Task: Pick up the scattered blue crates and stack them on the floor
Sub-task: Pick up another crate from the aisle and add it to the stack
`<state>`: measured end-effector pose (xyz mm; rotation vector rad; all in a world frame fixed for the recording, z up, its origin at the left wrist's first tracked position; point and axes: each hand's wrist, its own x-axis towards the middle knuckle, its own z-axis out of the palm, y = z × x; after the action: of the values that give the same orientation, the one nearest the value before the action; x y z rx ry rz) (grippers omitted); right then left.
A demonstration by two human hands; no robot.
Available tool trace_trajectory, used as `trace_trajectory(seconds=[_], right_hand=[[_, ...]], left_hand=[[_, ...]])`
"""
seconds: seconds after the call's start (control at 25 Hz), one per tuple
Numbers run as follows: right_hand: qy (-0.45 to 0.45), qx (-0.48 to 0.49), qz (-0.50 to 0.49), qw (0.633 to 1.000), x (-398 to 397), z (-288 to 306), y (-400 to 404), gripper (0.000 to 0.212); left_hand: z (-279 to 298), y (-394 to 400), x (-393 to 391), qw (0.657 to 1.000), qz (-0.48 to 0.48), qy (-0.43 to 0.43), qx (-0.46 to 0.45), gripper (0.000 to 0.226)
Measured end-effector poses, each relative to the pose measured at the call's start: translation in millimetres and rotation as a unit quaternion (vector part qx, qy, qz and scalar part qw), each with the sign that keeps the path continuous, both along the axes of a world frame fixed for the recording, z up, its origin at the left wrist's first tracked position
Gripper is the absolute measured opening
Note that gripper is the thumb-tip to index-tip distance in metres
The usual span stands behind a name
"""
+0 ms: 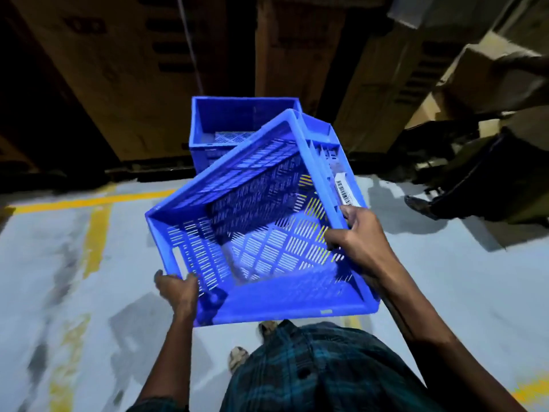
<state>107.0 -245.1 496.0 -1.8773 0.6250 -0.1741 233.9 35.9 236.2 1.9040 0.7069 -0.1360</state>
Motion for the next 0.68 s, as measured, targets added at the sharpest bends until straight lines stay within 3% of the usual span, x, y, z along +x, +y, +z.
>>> trace_trajectory(seconds=[0.12, 0.28, 0.48, 0.6, 0.68], right_hand=[[-0.028, 0.021, -0.003, 0.999, -9, 20, -1, 0.020], [-0.054, 0.018, -0.007, 0.998, -14, 12, -2, 0.028], [-0.040, -0.013, -0.045, 0.998, -17, -27, -29, 0.048], [-0.038, 0.020, -0.084, 0.996, -19, -47, -43, 0.042], [-0.038, 0.045, -0.098, 0.993, -14, -53, -54, 0.026]], left_hand=[[12, 7, 25, 0.995, 0.081, 0.024, 0.058, 0.075], [24, 12, 29, 0.996, -0.013, 0.072, -0.052, 0.037], [30, 24, 28, 0.990, -0.007, 0.062, -0.125, 0.036], [31, 28, 30, 0.990, 0.005, 0.047, -0.135, 0.036], [39, 23, 35, 0.990, 0.005, 0.024, -0.141, 0.034]])
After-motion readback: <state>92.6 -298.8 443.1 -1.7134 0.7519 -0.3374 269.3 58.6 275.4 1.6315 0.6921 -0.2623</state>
